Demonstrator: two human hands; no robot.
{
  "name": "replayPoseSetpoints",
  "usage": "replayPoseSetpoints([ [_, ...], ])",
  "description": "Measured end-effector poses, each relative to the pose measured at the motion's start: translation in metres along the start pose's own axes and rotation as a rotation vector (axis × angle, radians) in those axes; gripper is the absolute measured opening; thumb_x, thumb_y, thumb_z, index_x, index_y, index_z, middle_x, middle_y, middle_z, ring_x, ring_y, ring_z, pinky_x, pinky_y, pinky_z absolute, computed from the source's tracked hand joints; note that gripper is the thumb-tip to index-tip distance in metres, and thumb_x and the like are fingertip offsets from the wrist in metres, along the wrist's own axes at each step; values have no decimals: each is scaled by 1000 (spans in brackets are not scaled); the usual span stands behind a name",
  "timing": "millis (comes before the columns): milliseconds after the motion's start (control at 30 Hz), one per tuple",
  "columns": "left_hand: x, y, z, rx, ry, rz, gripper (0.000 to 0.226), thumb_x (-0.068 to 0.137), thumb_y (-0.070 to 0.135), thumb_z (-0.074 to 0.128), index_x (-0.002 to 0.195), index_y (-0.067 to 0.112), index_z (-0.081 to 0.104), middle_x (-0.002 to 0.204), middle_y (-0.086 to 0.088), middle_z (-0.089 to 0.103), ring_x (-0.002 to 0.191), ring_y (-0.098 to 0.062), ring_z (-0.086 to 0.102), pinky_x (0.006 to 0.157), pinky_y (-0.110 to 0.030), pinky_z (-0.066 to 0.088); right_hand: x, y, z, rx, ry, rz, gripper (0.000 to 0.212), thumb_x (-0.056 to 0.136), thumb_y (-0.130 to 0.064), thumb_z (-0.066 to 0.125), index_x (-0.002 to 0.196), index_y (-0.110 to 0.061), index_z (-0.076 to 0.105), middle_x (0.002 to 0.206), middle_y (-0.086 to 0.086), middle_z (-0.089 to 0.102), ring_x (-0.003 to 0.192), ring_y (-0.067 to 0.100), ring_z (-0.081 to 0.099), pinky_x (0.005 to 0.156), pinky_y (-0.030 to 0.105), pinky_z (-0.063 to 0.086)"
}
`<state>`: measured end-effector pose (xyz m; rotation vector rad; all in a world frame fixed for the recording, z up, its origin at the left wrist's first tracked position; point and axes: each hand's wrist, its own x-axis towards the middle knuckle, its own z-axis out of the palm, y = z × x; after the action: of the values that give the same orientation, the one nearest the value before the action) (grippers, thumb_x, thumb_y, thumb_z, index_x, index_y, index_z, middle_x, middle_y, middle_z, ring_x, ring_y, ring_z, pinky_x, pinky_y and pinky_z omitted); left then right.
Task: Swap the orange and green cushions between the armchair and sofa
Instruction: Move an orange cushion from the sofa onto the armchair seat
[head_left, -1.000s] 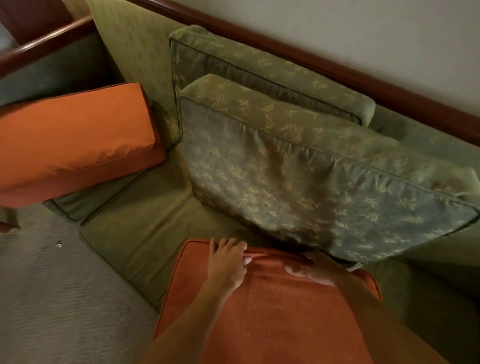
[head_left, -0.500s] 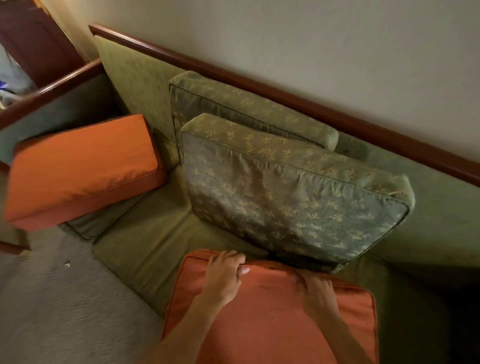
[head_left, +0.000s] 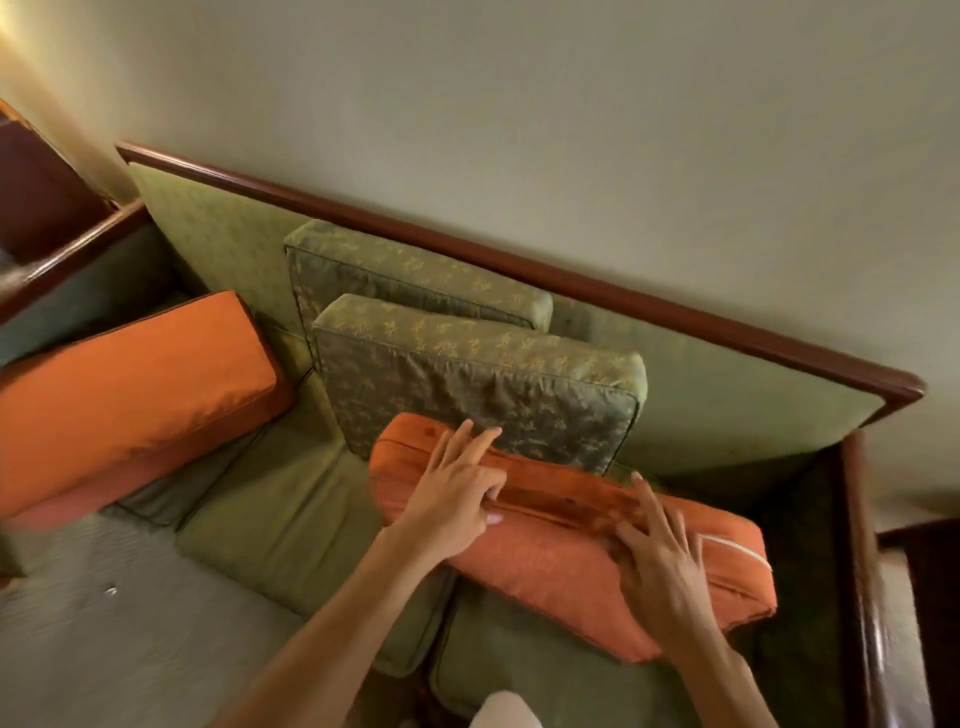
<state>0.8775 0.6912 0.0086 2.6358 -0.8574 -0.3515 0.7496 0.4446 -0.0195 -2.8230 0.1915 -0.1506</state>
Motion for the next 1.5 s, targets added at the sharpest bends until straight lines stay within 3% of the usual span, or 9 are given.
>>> replayPoseSetpoints([
  [100, 4, -4, 2, 128, -182, -52, 36, 85, 30, 76, 99, 19, 45, 166, -4, 12, 153, -33, 2, 123, -50, 7, 1, -13, 3, -11, -111, -5, 31, 71, -33, 82, 96, -25, 65, 154, 11, 40, 127, 37, 43, 88, 53, 44],
  [200, 17, 10, -8, 353, -291, -117, 107, 69, 47, 86, 145, 14, 20, 151, -14, 32, 140, -42, 28, 114, -54, 28, 22, -27, -11, -126, -234, 21, 93, 65, -61, 79, 139, -22, 38, 137, 9, 55, 128, 32, 38, 99, 52, 31],
  [300, 21, 28, -2, 520, -385, -178, 139, 59, 52, 90, 156, 20, -4, 147, -19, 37, 137, -45, 26, 111, -54, 25, 29, -23, -16, -204, -515, 92, 139, 54, -69, 81, 154, -13, 3, 151, 16, 32, 142, 37, 20, 114, 58, 10],
  [467, 9, 29, 17, 519, -286, -60, 110, 63, 44, 90, 149, 11, 28, 147, -9, 43, 141, -30, 33, 121, -57, 5, 14, -16, -17, -193, -517, 92, 107, 58, -57, 84, 142, -21, 28, 140, 5, 43, 131, 29, 39, 110, 58, 28],
  [667, -8, 29, -16, 447, -274, 57, 96, 65, 54, 85, 141, 16, 42, 135, -1, 57, 127, -24, 49, 110, -45, 33, -2, -33, -46, -90, -486, 109, 88, 59, -50, 86, 130, -26, 40, 132, -1, 53, 129, 25, 45, 103, 55, 33],
  [900, -39, 60, -82, 396, -307, 376, 76, 60, 69, 78, 114, 21, 54, 114, 2, 65, 107, -22, 60, 94, -42, 46, -61, -56, -118, -85, -362, 197, 84, 54, -55, 87, 124, -30, 48, 125, -6, 56, 123, 20, 47, 96, 44, 33],
  [1100, -56, 137, -135, 371, -357, 654, 64, 58, 66, 83, 100, 28, 53, 108, 3, 65, 98, -20, 62, 78, -35, 45, -147, -80, -193, -102, -236, 416, 79, 54, -58, 83, 120, -31, 49, 118, -9, 56, 120, 18, 48, 98, 45, 34],
  [1300, -93, 255, -149, 453, -377, 984, 68, 58, 68, 82, 107, 28, 58, 108, 3, 69, 97, -21, 64, 80, -38, 50, -268, -96, -267, -13, -57, 666, 86, 61, -53, 84, 135, -34, 46, 130, -8, 55, 123, 19, 47, 106, 47, 28],
  [1500, -161, 382, -131, 447, -405, 1267, 70, 57, 67, 82, 112, 31, 57, 106, 8, 69, 97, -18, 65, 83, -36, 48, -407, -101, -322, -63, 85, 874, 72, 59, -55, 84, 120, -36, 51, 108, -17, 51, 103, 11, 46, 102, 44, 33],
])
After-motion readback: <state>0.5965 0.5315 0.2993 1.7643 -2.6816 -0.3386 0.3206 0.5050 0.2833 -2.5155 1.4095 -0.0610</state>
